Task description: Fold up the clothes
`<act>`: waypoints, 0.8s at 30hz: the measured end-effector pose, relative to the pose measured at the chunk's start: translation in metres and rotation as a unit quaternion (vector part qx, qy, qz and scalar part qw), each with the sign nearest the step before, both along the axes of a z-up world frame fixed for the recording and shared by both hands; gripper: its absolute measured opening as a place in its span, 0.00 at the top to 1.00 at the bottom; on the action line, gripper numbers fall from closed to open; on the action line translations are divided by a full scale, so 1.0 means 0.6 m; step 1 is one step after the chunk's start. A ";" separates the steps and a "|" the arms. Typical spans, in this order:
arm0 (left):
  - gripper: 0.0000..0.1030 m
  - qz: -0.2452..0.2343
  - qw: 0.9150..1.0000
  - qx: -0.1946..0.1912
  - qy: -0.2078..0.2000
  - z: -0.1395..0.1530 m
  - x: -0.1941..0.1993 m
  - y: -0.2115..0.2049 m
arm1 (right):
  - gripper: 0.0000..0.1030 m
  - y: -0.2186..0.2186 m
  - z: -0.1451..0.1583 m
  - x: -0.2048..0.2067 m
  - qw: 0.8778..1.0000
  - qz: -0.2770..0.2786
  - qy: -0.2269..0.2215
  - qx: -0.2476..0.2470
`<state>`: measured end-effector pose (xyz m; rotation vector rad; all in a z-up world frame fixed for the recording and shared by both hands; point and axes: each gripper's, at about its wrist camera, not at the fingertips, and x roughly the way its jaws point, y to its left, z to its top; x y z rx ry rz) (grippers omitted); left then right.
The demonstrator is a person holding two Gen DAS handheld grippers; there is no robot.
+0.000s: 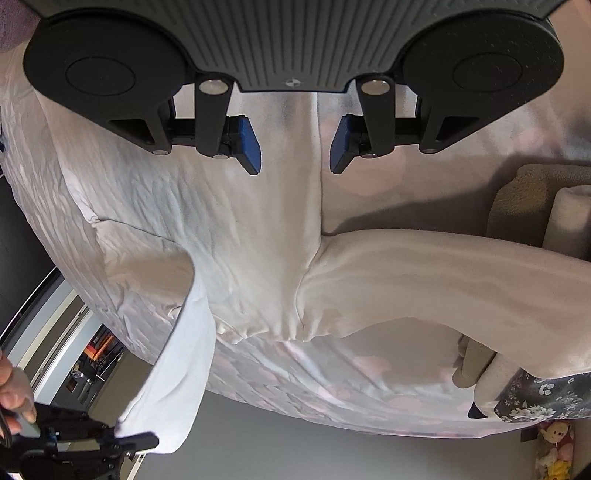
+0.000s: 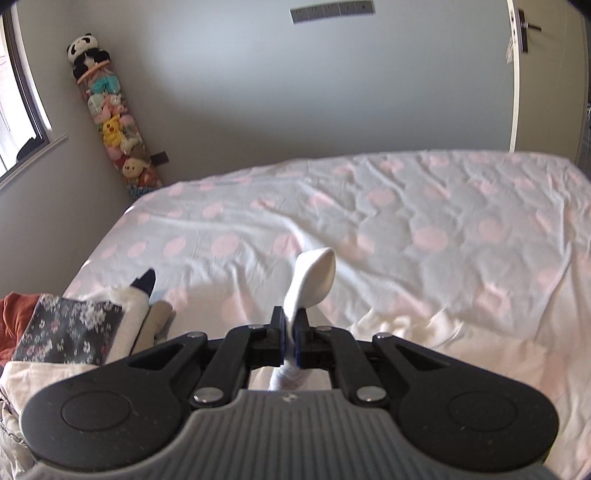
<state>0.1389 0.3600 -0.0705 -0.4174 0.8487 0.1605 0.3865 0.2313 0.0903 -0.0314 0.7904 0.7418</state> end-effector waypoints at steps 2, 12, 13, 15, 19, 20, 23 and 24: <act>0.62 0.004 1.000 -0.002 0.001 -0.002 0.000 0.004 | 0.94 0.012 -0.033 -0.005 1.000 0.007 0.018 -0.002; 0.62 0.018 1.000 0.003 0.000 -0.006 -0.003 0.017 | 0.90 0.073 -0.159 -0.040 0.996 0.049 0.078 0.009; 0.62 0.020 1.000 0.002 0.001 -0.007 -0.003 0.019 | 0.87 0.077 -0.167 -0.041 0.995 0.052 0.082 0.013; 0.62 0.022 1.000 0.001 0.000 -0.009 -0.002 0.023 | 0.78 0.084 -0.176 -0.042 0.994 0.055 0.090 0.019; 0.62 0.023 1.000 0.004 0.001 -0.013 -0.001 0.025 | 0.67 0.077 -0.173 -0.041 0.995 0.059 0.081 0.024; 0.62 0.023 1.000 0.005 0.002 -0.015 0.000 0.026 | 0.67 0.070 -0.170 -0.038 0.995 0.059 0.077 0.022; 0.62 0.021 1.000 0.010 0.002 -0.017 0.002 0.025 | 0.67 0.029 -0.168 -0.022 0.996 0.047 0.068 0.017; 0.62 0.020 1.000 0.012 0.001 -0.017 0.002 0.024 | 0.67 0.015 -0.168 -0.017 0.997 0.042 0.065 0.015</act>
